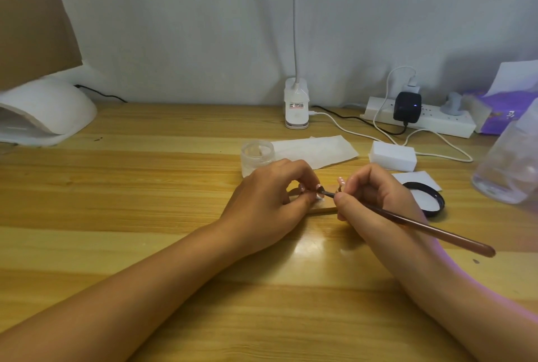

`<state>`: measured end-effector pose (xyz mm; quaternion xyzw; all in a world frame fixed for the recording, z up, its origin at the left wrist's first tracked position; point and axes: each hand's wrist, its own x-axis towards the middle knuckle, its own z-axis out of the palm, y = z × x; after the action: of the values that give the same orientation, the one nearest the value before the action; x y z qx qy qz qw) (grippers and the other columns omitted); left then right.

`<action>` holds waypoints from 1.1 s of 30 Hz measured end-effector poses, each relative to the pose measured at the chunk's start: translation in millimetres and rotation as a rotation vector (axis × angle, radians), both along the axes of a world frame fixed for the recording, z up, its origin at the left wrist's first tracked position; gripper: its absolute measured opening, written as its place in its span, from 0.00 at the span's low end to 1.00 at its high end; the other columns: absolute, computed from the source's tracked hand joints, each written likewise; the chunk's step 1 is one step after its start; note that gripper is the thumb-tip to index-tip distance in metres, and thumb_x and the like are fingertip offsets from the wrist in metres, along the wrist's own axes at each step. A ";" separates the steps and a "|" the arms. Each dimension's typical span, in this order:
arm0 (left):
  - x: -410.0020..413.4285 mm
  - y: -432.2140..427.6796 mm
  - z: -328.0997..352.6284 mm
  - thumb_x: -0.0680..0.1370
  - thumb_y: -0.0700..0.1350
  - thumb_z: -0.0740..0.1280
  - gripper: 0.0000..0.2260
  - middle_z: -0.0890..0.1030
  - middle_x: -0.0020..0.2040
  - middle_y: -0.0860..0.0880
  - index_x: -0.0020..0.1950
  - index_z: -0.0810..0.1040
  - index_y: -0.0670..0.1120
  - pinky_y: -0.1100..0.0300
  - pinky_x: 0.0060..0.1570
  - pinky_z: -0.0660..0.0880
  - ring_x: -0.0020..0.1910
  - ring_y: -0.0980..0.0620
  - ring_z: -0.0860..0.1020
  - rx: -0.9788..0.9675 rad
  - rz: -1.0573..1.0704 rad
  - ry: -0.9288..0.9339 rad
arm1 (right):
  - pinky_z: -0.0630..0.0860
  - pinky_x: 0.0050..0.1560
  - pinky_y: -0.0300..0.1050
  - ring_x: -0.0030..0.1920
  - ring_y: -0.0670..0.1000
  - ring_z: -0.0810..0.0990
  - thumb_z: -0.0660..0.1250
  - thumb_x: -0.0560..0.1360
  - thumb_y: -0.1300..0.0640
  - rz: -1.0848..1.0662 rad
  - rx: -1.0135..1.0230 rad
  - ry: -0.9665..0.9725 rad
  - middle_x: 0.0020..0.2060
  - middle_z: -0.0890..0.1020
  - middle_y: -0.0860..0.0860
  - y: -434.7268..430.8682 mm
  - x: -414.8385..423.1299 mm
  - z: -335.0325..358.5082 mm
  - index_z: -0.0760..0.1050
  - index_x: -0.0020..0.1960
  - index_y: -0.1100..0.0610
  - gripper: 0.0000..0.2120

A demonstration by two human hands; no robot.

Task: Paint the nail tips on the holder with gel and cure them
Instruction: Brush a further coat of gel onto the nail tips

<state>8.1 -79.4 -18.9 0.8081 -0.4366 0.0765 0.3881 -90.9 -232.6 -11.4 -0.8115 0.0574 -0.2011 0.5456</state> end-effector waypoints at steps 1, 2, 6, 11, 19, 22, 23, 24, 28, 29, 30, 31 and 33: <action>-0.3 -0.1 0.1 0.76 0.43 0.71 0.05 0.75 0.40 0.62 0.48 0.79 0.53 0.73 0.34 0.65 0.36 0.69 0.73 0.001 0.001 -0.001 | 0.78 0.41 0.49 0.38 0.52 0.81 0.69 0.70 0.56 0.004 -0.006 0.001 0.36 0.81 0.52 0.2 -0.2 0.9 0.74 0.43 0.51 0.05; -0.5 -0.2 0.2 0.76 0.43 0.71 0.05 0.75 0.40 0.62 0.48 0.79 0.52 0.73 0.34 0.65 0.36 0.69 0.73 0.002 0.001 -0.002 | 0.78 0.40 0.50 0.37 0.53 0.80 0.69 0.69 0.56 0.008 -0.006 0.001 0.35 0.81 0.52 0.7 -0.7 1.6 0.74 0.43 0.52 0.05; -0.5 -0.2 0.5 0.76 0.43 0.71 0.04 0.76 0.42 0.60 0.48 0.80 0.53 0.73 0.33 0.64 0.35 0.69 0.73 0.002 -0.002 -0.003 | 0.76 0.39 0.52 0.35 0.55 0.78 0.69 0.68 0.57 0.020 0.018 0.010 0.34 0.79 0.55 2.7 -1.8 2.3 0.74 0.42 0.53 0.05; -0.8 -0.3 1.1 0.76 0.43 0.71 0.04 0.75 0.40 0.62 0.47 0.79 0.53 0.74 0.34 0.65 0.36 0.70 0.73 -0.005 -0.006 -0.002 | 0.73 0.35 0.43 0.32 0.46 0.75 0.69 0.71 0.60 0.015 0.067 -0.014 0.32 0.78 0.54 1.6 -2.7 1.5 0.74 0.41 0.53 0.05; -0.2 -0.5 0.4 0.76 0.44 0.71 0.03 0.75 0.40 0.62 0.48 0.80 0.51 0.73 0.33 0.65 0.36 0.70 0.73 -0.007 -0.002 -0.002 | 0.76 0.38 0.44 0.40 0.53 0.82 0.70 0.72 0.56 -0.006 0.047 -0.041 0.37 0.82 0.53 1.2 -0.1 -1.3 0.75 0.43 0.49 0.04; 0.2 -0.5 0.0 0.76 0.44 0.71 0.03 0.75 0.40 0.62 0.48 0.80 0.50 0.73 0.33 0.65 0.36 0.70 0.73 -0.004 -0.006 0.000 | 0.76 0.38 0.44 0.39 0.51 0.81 0.69 0.72 0.57 -0.009 0.021 -0.016 0.36 0.82 0.52 0.6 0.3 -1.4 0.74 0.43 0.50 0.05; 0.3 -0.4 -0.1 0.76 0.43 0.71 0.03 0.75 0.40 0.62 0.48 0.80 0.50 0.74 0.33 0.64 0.36 0.70 0.73 -0.004 -0.007 0.000 | 0.75 0.38 0.44 0.37 0.49 0.81 0.69 0.72 0.57 -0.004 0.009 -0.006 0.36 0.82 0.51 0.5 0.5 -0.6 0.74 0.43 0.50 0.04; 0.4 -0.4 -0.3 0.76 0.43 0.71 0.03 0.75 0.40 0.62 0.48 0.80 0.50 0.74 0.33 0.64 0.36 0.71 0.73 -0.004 -0.009 -0.001 | 0.75 0.38 0.44 0.36 0.48 0.80 0.69 0.71 0.57 0.001 0.004 0.003 0.35 0.81 0.51 0.7 0.3 -0.2 0.74 0.43 0.51 0.04; 0.8 -0.8 -0.9 0.76 0.43 0.71 0.03 0.77 0.41 0.60 0.48 0.81 0.50 0.74 0.32 0.64 0.35 0.71 0.73 -0.001 -0.010 0.001 | 0.73 0.35 0.45 0.32 0.47 0.76 0.70 0.70 0.56 0.025 0.023 0.019 0.32 0.79 0.53 3.3 -2.1 1.7 0.73 0.41 0.51 0.06; 0.9 -0.8 -0.8 0.76 0.43 0.71 0.04 0.78 0.41 0.60 0.48 0.81 0.51 0.73 0.32 0.64 0.35 0.71 0.73 -0.003 -0.010 0.003 | 0.72 0.34 0.45 0.32 0.46 0.75 0.71 0.70 0.54 0.029 0.029 0.020 0.31 0.78 0.52 3.8 -2.8 2.3 0.73 0.41 0.51 0.07; 0.9 -0.8 -0.9 0.76 0.42 0.71 0.04 0.78 0.41 0.60 0.48 0.81 0.51 0.73 0.32 0.64 0.35 0.71 0.73 -0.006 -0.010 0.005 | 0.72 0.34 0.44 0.31 0.46 0.74 0.71 0.69 0.52 0.032 0.038 0.017 0.30 0.77 0.51 4.2 -3.5 2.6 0.73 0.40 0.51 0.07; 0.8 -0.7 -0.7 0.76 0.42 0.71 0.04 0.78 0.41 0.60 0.48 0.81 0.51 0.73 0.32 0.64 0.35 0.71 0.73 -0.008 -0.011 0.006 | 0.71 0.33 0.44 0.31 0.46 0.74 0.71 0.70 0.52 0.029 0.051 0.010 0.30 0.77 0.50 4.1 -3.3 3.3 0.73 0.40 0.51 0.07; 0.4 -0.3 -0.3 0.76 0.42 0.71 0.04 0.78 0.41 0.60 0.47 0.81 0.51 0.73 0.32 0.64 0.35 0.71 0.73 -0.010 -0.013 0.011 | 0.71 0.33 0.45 0.31 0.46 0.74 0.69 0.70 0.57 0.018 0.086 -0.003 0.30 0.77 0.50 3.0 -2.5 3.9 0.73 0.40 0.53 0.05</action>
<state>8.5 -79.6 -19.2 0.8037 -0.4392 0.0720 0.3949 -93.4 -229.6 -7.5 -0.7876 0.0578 -0.1945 0.5818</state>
